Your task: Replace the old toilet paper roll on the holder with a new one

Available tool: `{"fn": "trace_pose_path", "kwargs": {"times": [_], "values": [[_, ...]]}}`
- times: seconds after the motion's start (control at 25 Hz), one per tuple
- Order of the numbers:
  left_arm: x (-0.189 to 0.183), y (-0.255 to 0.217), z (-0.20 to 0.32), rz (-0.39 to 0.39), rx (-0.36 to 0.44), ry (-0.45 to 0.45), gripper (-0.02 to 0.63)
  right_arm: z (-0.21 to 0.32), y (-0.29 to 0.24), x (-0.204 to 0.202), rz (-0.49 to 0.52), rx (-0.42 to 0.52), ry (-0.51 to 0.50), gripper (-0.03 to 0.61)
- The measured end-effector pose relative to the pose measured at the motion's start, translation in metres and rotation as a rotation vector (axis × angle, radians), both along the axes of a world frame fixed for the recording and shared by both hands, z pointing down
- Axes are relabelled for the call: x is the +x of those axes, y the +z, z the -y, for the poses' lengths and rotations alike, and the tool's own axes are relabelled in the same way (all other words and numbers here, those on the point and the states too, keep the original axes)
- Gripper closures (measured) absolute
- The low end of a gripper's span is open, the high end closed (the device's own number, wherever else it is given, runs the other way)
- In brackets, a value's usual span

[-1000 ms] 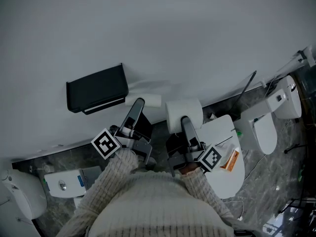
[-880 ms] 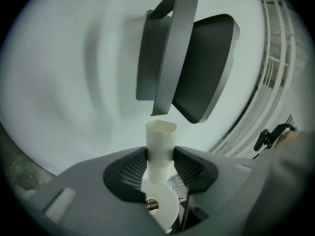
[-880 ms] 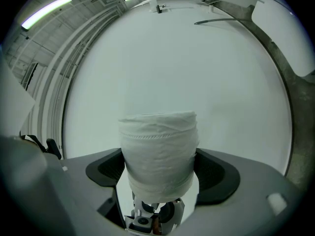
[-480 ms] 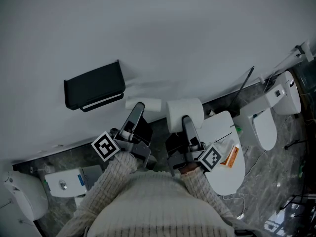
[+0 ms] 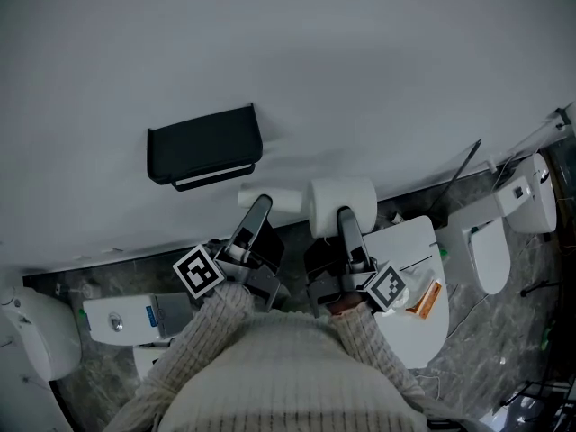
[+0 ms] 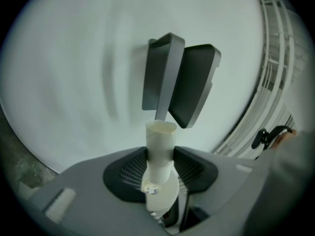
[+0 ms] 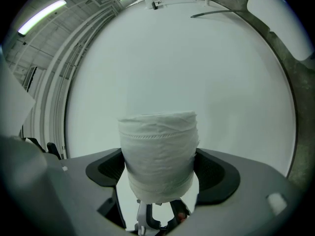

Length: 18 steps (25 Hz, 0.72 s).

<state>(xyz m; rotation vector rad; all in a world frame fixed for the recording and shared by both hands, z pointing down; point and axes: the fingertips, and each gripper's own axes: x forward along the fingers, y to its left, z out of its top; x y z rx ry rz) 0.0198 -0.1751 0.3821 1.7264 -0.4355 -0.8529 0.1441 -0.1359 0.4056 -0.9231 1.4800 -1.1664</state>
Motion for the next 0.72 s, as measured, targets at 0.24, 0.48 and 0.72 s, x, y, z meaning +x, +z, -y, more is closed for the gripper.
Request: {"fn": "trace_pose_path", "kwargs": {"times": [0.24,0.48,0.72], "values": [[-0.033,0.002,-0.001,0.005,0.004,-0.061,0.456,0.013,-0.001,-0.022,0.007,0.007,-0.040,0.146],[-0.053,0.009,-0.001,0.004,-0.010,-0.105,0.456,0.032,-0.004,-0.042,0.015,0.017,-0.090,0.146],[-0.055,0.011,-0.001,0.006,-0.024,-0.138,0.456,0.044,-0.011,-0.049,0.019,0.033,-0.140,0.146]]}}
